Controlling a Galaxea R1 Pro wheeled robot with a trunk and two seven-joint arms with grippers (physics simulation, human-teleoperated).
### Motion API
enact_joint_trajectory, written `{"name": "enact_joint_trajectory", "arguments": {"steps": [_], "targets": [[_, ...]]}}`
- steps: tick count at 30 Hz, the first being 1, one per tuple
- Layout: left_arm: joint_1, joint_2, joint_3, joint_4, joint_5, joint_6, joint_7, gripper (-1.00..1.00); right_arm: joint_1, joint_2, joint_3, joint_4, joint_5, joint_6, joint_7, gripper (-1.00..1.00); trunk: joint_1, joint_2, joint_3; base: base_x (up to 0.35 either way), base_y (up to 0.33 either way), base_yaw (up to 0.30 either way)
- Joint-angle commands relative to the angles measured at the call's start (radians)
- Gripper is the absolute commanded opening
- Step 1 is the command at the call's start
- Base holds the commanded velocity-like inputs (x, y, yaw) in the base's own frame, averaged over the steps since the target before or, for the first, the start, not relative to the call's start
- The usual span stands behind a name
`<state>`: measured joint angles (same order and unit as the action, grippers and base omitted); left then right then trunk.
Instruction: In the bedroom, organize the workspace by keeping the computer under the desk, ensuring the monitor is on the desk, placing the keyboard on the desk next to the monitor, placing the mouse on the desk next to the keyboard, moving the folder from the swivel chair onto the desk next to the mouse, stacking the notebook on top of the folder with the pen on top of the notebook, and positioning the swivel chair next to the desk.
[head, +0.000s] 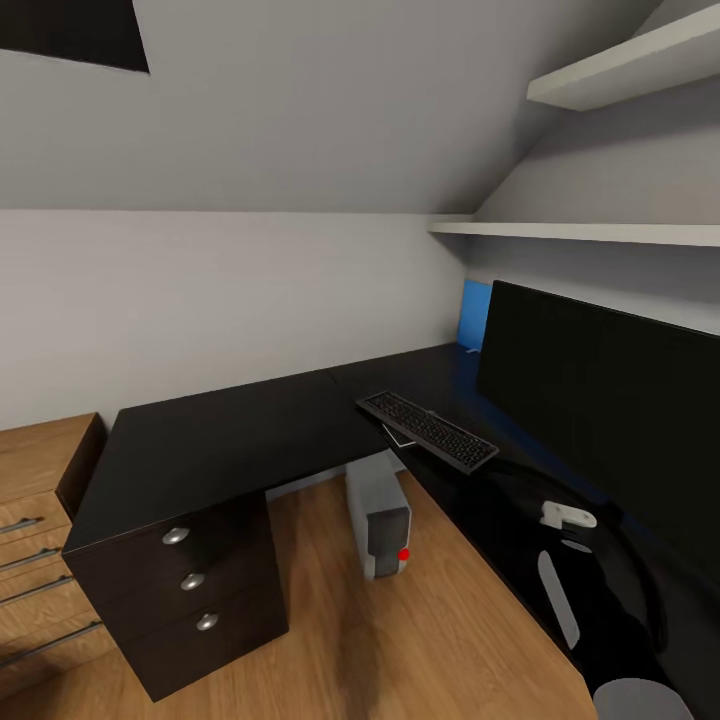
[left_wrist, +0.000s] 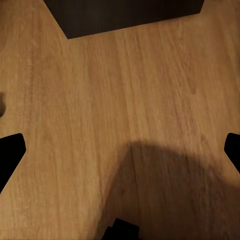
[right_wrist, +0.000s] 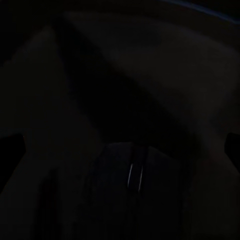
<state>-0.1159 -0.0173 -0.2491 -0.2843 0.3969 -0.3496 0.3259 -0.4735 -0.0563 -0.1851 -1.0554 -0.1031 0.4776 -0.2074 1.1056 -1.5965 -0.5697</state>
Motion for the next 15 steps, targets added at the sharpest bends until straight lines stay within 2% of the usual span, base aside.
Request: {"name": "enact_joint_trajectory", "arguments": {"steps": [1, 7, 15], "targets": [[-0.001, 0.000, -0.009, 0.000, 0.006, -0.003, 0.007, 1.00, 0.000, 0.000, 0.002, -0.001, -0.011, 0.003, -0.007, 1.00, 0.000, -0.001, -0.001, 0.000, 0.000, 0.000], [-0.001, 0.000, -0.009, 0.000, 0.005, -0.003, 0.007, 1.00, 0.000, 0.002, 0.002, 0.002, -0.011, 0.013, -0.009, 1.00, 0.000, -0.001, -0.001, 0.000, 0.000, 0.000], [-0.001, 0.000, -0.009, 0.000, 0.006, -0.003, 0.007, 1.00, 0.000, 0.002, 0.002, 0.003, -0.014, 0.071, -0.007, 1.00, 0.000, -0.001, -0.001, 0.000, 0.000, 0.000]]}}
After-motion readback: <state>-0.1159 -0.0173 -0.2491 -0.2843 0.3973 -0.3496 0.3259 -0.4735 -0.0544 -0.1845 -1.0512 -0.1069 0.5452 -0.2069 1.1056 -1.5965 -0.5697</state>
